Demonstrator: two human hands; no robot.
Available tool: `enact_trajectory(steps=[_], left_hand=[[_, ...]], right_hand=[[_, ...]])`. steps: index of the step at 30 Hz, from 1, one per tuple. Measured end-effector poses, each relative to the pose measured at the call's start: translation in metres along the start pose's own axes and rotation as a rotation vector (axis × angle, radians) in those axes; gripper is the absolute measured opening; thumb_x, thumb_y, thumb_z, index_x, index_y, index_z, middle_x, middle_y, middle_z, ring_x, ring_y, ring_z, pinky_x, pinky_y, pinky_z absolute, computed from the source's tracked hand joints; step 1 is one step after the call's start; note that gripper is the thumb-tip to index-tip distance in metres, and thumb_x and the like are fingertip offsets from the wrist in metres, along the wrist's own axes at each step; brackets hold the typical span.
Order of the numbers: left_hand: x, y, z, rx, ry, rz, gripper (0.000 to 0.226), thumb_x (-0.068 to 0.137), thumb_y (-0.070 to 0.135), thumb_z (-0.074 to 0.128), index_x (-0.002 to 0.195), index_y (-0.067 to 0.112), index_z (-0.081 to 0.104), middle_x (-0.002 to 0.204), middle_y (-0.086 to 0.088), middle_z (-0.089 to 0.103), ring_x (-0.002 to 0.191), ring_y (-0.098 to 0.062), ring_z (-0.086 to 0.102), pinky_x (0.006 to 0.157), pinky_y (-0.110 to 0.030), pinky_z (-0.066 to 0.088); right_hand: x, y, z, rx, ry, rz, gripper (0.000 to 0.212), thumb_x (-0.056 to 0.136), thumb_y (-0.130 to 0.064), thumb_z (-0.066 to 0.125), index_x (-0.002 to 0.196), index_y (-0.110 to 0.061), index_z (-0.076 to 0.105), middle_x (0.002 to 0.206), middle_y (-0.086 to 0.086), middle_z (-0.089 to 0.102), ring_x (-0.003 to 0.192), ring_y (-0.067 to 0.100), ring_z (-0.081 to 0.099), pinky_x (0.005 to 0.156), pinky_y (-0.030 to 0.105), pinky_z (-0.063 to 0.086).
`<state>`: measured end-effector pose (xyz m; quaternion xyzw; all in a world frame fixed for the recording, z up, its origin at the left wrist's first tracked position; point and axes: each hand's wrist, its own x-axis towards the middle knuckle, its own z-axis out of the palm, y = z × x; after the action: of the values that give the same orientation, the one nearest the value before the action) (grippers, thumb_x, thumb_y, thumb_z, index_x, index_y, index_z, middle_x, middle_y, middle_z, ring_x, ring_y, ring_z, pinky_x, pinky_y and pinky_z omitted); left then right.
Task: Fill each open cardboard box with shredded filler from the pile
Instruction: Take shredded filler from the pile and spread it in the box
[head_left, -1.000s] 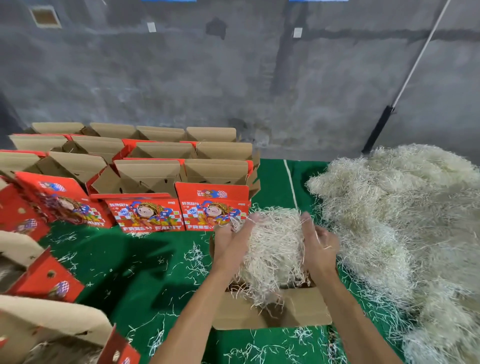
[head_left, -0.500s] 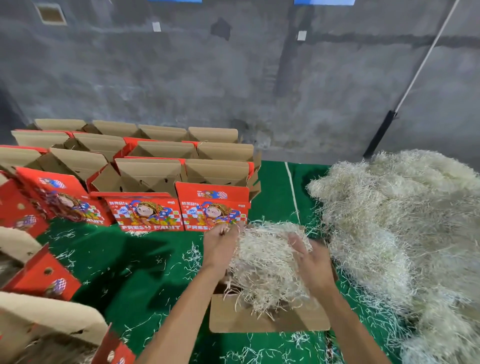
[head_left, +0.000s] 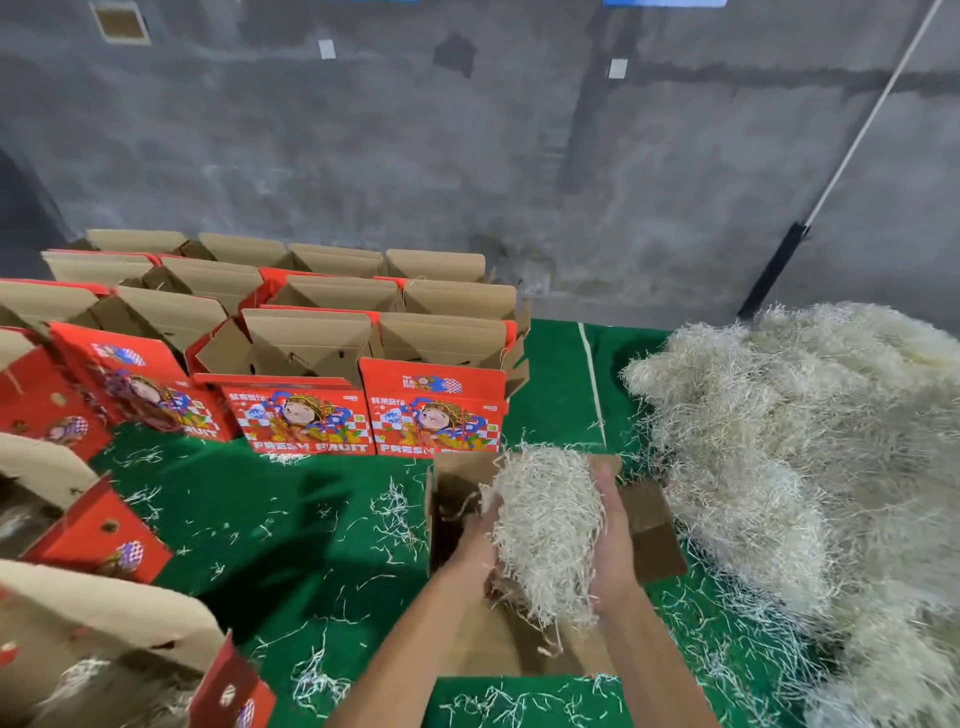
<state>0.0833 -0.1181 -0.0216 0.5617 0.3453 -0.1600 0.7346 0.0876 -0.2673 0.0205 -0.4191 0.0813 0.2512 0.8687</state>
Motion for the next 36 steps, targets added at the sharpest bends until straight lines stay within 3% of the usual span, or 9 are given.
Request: enact_trajectory(steps=[6, 12, 21, 25, 26, 27, 28, 30, 36], left_hand=[[0.001, -0.005, 0.004, -0.425, -0.152, -0.015, 0.047, 0.084, 0.042, 0.068, 0.105, 0.001, 0.073, 0.105, -0.021, 0.073, 0.092, -0.038, 0.072, 0.083, -0.049, 0.057], [-0.009, -0.001, 0.011, -0.262, -0.048, 0.018, 0.055, 0.09, 0.046, 0.06, 0.126, 0.006, 0.063, 0.135, -0.017, 0.058, 0.118, -0.035, 0.059, 0.079, -0.036, 0.052], [0.006, 0.03, -0.018, -0.271, 0.084, 0.25, 0.046, 0.078, 0.045, 0.079, 0.117, 0.027, 0.062, 0.11, -0.009, 0.071, 0.104, -0.03, 0.065, 0.094, -0.046, 0.051], [-0.006, 0.035, -0.015, -0.232, 0.014, 0.288, 0.068, 0.075, 0.073, 0.064, 0.133, 0.04, 0.052, 0.127, 0.022, 0.057, 0.117, -0.014, 0.054, 0.096, -0.041, 0.044], [-0.008, 0.034, -0.009, -0.187, -0.039, 0.267, 0.079, 0.073, 0.081, 0.06, 0.14, 0.042, 0.045, 0.135, 0.022, 0.049, 0.128, -0.018, 0.047, 0.107, -0.048, 0.037], [-0.01, 0.03, -0.002, -0.134, -0.051, 0.257, 0.092, 0.067, 0.087, 0.06, 0.144, 0.041, 0.04, 0.139, 0.022, 0.044, 0.134, -0.019, 0.044, 0.111, -0.052, 0.033], [-0.011, 0.024, 0.007, -0.106, -0.036, 0.273, 0.106, 0.057, 0.089, 0.065, 0.146, 0.036, 0.04, 0.142, 0.017, 0.048, 0.131, -0.018, 0.049, 0.11, -0.051, 0.037], [-0.017, 0.017, 0.017, -0.213, 0.004, 0.297, 0.114, 0.043, 0.075, 0.082, 0.139, 0.022, 0.05, 0.111, 0.005, 0.073, 0.094, -0.013, 0.071, 0.081, -0.037, 0.058], [-0.001, 0.039, -0.015, -0.211, 0.312, 0.316, 0.074, 0.089, 0.051, 0.066, 0.145, 0.011, 0.038, 0.097, 0.0, 0.063, 0.078, -0.011, 0.062, 0.064, -0.018, 0.054]], right_hand=[[0.016, 0.019, -0.001, -1.024, 0.628, -0.508, 0.064, 0.094, -0.07, 0.035, 0.08, -0.013, 0.059, 0.076, -0.006, 0.059, 0.068, 0.007, 0.059, 0.077, 0.039, 0.055], [0.031, 0.028, -0.007, -0.543, 0.49, -0.203, 0.057, 0.105, -0.049, 0.038, 0.133, -0.003, 0.055, 0.125, 0.029, 0.06, 0.107, 0.021, 0.059, 0.092, 0.033, 0.048], [0.04, -0.027, -0.038, -0.779, 0.662, -0.358, 0.038, 0.1, -0.042, 0.051, 0.083, -0.009, 0.06, 0.055, 0.003, 0.05, 0.033, 0.006, 0.041, 0.035, 0.019, 0.037], [0.036, -0.024, -0.029, -0.658, 0.678, -0.44, 0.058, 0.086, -0.082, 0.038, 0.09, -0.029, 0.06, 0.056, 0.001, 0.057, 0.047, 0.004, 0.055, 0.045, 0.015, 0.035], [0.034, -0.019, -0.023, -0.687, 0.643, -0.432, 0.067, 0.083, -0.087, 0.034, 0.106, -0.03, 0.062, 0.105, 0.007, 0.056, 0.096, 0.016, 0.063, 0.057, 0.012, 0.044], [0.034, -0.01, -0.018, -0.742, 0.587, -0.418, 0.081, 0.082, -0.09, 0.033, 0.122, -0.024, 0.06, 0.093, -0.02, 0.031, 0.068, 0.004, 0.046, 0.057, 0.018, 0.029], [0.036, 0.001, -0.011, -0.811, 0.535, -0.398, 0.09, 0.079, -0.092, 0.036, 0.12, -0.015, 0.06, 0.1, 0.015, 0.062, 0.067, 0.015, 0.068, 0.073, 0.024, 0.025], [0.039, 0.012, -0.003, -0.925, 0.512, -0.403, 0.08, 0.073, -0.093, 0.043, 0.076, -0.014, 0.052, 0.044, -0.004, 0.049, 0.04, 0.006, 0.045, 0.044, 0.022, 0.042], [0.04, -0.02, -0.031, -0.703, 0.639, -0.383, 0.067, 0.087, -0.071, 0.049, 0.07, -0.007, 0.052, 0.043, 0.0, 0.045, 0.032, 0.011, 0.038, 0.036, 0.023, 0.034]])
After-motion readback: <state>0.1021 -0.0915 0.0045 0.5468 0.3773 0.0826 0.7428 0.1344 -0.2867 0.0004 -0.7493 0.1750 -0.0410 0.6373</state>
